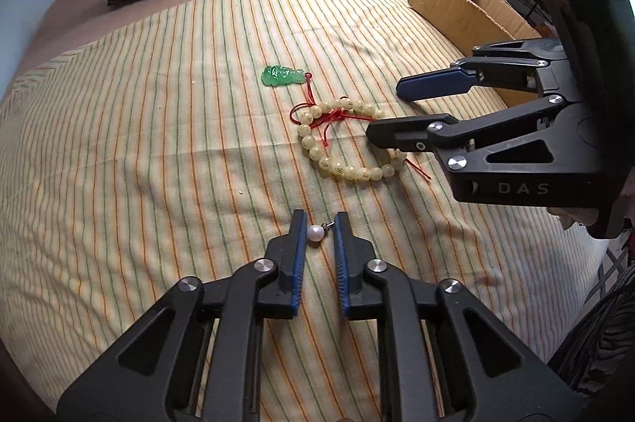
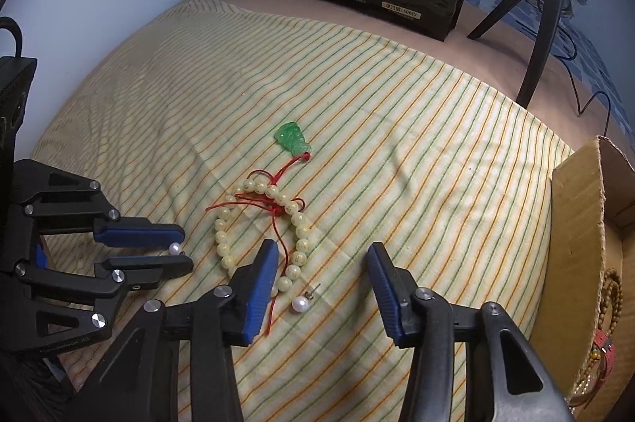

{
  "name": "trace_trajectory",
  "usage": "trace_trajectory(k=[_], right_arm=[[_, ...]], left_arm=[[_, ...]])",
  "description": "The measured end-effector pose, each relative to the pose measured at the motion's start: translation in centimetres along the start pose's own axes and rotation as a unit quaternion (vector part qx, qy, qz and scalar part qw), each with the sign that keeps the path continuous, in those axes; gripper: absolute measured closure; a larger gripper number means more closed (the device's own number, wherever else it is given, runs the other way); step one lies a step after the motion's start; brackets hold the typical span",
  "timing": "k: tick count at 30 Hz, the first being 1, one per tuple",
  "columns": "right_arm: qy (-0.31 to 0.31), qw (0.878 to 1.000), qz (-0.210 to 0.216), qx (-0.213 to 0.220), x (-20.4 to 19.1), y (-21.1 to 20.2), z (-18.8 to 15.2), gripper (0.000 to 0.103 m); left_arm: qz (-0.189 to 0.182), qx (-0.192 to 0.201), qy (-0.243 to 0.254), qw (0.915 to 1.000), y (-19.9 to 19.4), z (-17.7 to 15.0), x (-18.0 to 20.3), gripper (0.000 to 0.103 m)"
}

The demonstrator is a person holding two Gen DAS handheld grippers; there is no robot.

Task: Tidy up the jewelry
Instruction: 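Move the left tool toward the pearl earring while the right tool approaches the cream bracelet, then close the left tool on the pearl earring while the right tool grasps the cream bracelet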

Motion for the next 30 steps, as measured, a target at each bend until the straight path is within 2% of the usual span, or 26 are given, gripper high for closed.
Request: trace_trajectory(k=[9, 11, 13, 16, 26, 30], right_arm=[[-0.011, 1.000, -0.017, 0.008, -0.8, 1.2, 0.7, 0.069], [-0.017, 1.000, -0.020, 0.008, -1.2, 1.5, 0.8, 0.077], [-0.020, 1.000, -0.017, 0.008, -1.6, 1.4, 0.9, 0.097], [-0.024, 0.999, -0.022, 0.008, -2.0, 1.0, 1.1, 0.097], [0.004, 0.999, 0.012, 0.042, -2.0, -3.1, 1.9, 0.098], [0.014, 0.999, 0.012, 0.050, -1.4, -4.6, 1.7, 0.098]], left_arm=[[0.000, 0.000, -0.017, 0.9999, -0.1, 0.0, -0.5, 0.094], [0.003, 0.000, -0.023, 0.9997, -0.4, 0.0, -0.7, 0.094], [0.005, 0.002, -0.026, 0.9997, -0.6, 0.0, -1.0, 0.094], [0.009, 0.003, -0.033, 0.9994, -0.8, 0.1, -1.3, 0.094], [0.014, 0.019, -0.053, 0.9983, -2.3, 1.0, -2.1, 0.094], [0.015, 0.027, -0.051, 0.9982, -2.9, 1.4, -1.8, 0.094]])
Point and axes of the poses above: each gripper's, at about its wrist camera, not at the fingertips, and y roughly the way its jaws point, x to its right, z to its top, the point moved 4 cm from there along y, roughly the way its jaws point, and after that the axes turned 12 degrees about x, right-handed, at the moved point
